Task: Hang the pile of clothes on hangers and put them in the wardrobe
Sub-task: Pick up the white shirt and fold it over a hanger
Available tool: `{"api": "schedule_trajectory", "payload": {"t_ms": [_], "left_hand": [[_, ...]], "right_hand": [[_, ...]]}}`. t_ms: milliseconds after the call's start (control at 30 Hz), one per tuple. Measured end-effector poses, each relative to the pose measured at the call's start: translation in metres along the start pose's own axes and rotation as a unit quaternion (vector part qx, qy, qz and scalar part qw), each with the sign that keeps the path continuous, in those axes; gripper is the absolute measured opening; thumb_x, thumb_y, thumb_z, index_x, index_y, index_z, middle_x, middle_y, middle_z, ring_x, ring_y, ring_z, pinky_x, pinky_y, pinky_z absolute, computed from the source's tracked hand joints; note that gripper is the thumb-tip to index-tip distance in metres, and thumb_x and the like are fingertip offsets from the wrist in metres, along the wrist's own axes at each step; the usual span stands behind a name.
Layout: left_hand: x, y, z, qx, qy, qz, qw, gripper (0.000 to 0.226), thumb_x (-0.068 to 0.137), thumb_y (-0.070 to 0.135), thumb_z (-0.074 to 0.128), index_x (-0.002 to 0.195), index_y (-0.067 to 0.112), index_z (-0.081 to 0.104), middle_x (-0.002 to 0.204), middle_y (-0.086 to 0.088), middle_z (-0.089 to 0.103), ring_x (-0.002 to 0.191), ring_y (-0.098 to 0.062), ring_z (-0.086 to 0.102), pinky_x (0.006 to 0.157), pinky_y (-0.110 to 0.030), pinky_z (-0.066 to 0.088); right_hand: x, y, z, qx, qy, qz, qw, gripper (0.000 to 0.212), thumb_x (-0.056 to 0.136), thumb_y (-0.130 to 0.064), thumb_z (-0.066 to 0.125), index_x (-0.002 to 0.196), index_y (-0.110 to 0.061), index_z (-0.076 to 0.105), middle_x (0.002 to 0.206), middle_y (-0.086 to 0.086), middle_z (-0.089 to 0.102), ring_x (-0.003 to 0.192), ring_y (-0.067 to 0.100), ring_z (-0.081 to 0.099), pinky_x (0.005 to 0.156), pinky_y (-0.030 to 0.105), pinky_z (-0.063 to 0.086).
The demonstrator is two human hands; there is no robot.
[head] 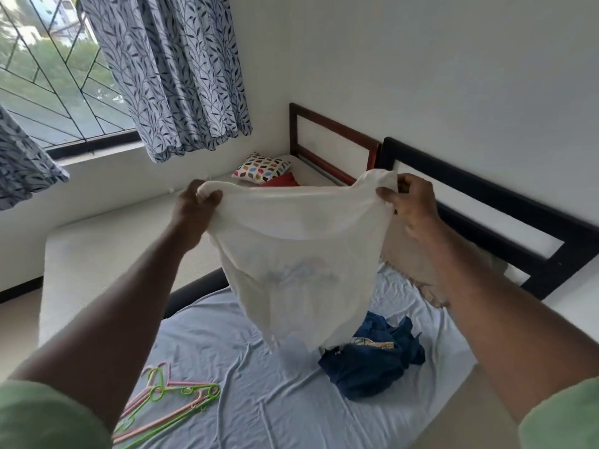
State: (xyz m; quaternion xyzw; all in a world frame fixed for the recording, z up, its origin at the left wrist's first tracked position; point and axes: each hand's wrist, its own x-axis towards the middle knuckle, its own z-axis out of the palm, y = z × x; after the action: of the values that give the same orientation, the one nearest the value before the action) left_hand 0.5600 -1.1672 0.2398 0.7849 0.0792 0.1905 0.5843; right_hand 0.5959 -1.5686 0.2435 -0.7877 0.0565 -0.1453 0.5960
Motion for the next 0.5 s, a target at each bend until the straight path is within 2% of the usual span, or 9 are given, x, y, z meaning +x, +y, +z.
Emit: {"api": "schedule_trajectory", "payload": {"t_ms": [67,167,200,267,333,433,500], "left_hand": [[-0.007,-0.005,-0.012,0.008,-0.017,0.008,1.0,0.021,0.097,0.008,0.063,0.083,0.024,0.063,0.074,0.001,0.059,0.065,-0.015,0.048,0.054,-0.022,0.044],[-0.017,-0.015,-0.028,0.006,-0.003,-0.016,1.0,0.033,0.097,0.014,0.062,0.074,0.035,0.073,0.064,0.008,0.059,0.068,-0.02,0.047,0.063,-0.035,0.041],[-0.022,-0.017,-0.033,0.004,0.007,-0.017,1.0,0.03,0.095,0.017,0.062,0.076,0.037,0.074,0.067,0.004,0.06,0.071,-0.022,0.047,0.066,-0.039,0.041],[-0.032,-0.017,-0.042,-0.002,0.033,-0.012,0.999,0.02,0.091,0.021,0.062,0.078,0.032,0.074,0.073,-0.002,0.059,0.074,-0.023,0.049,0.068,-0.039,0.041],[-0.045,-0.016,-0.05,-0.014,0.06,-0.024,0.998,0.02,0.09,0.018,0.063,0.076,0.028,0.074,0.067,0.001,0.06,0.071,-0.023,0.051,0.065,-0.036,0.044],[-0.071,-0.02,-0.065,-0.019,0.076,-0.054,0.995,0.027,0.09,0.012,0.063,0.073,0.028,0.075,0.06,0.006,0.06,0.065,-0.02,0.051,0.066,-0.038,0.044],[-0.09,-0.023,-0.074,-0.025,0.077,-0.054,0.995,0.024,0.088,0.013,0.064,0.075,0.029,0.076,0.068,-0.004,0.06,0.07,-0.024,0.049,0.067,-0.043,0.041]], "right_hand": [[-0.006,0.009,0.002,-0.008,-0.008,-0.009,1.0,0.011,0.082,-0.029,0.082,0.085,-0.028,0.071,0.096,0.01,0.075,0.094,0.035,0.071,0.085,0.06,0.057],[-0.019,0.024,0.01,-0.027,-0.008,-0.052,0.998,0.009,0.082,-0.048,0.069,0.075,-0.045,0.065,0.083,0.001,0.069,0.081,0.026,0.065,0.077,0.057,0.058],[-0.029,0.023,0.013,-0.038,-0.004,-0.067,0.997,0.01,0.086,-0.046,0.066,0.077,-0.045,0.062,0.081,-0.002,0.065,0.081,0.024,0.063,0.076,0.053,0.057],[-0.044,0.021,0.018,-0.038,-0.005,-0.085,0.996,0.012,0.094,-0.032,0.063,0.083,-0.033,0.059,0.079,-0.01,0.057,0.082,0.019,0.058,0.075,0.04,0.051],[-0.053,0.022,0.022,-0.031,-0.005,-0.084,0.996,0.017,0.097,-0.023,0.063,0.082,-0.02,0.056,0.076,-0.012,0.053,0.076,0.008,0.05,0.07,0.028,0.041],[-0.066,0.027,0.018,-0.003,-0.027,-0.066,0.997,0.019,0.096,-0.027,0.065,0.079,-0.021,0.058,0.071,-0.007,0.054,0.067,0.005,0.046,0.063,0.026,0.039],[-0.075,0.028,0.013,0.014,-0.034,-0.065,0.997,0.017,0.095,-0.028,0.065,0.084,-0.017,0.061,0.073,-0.005,0.055,0.068,0.007,0.046,0.062,0.026,0.04]]}}
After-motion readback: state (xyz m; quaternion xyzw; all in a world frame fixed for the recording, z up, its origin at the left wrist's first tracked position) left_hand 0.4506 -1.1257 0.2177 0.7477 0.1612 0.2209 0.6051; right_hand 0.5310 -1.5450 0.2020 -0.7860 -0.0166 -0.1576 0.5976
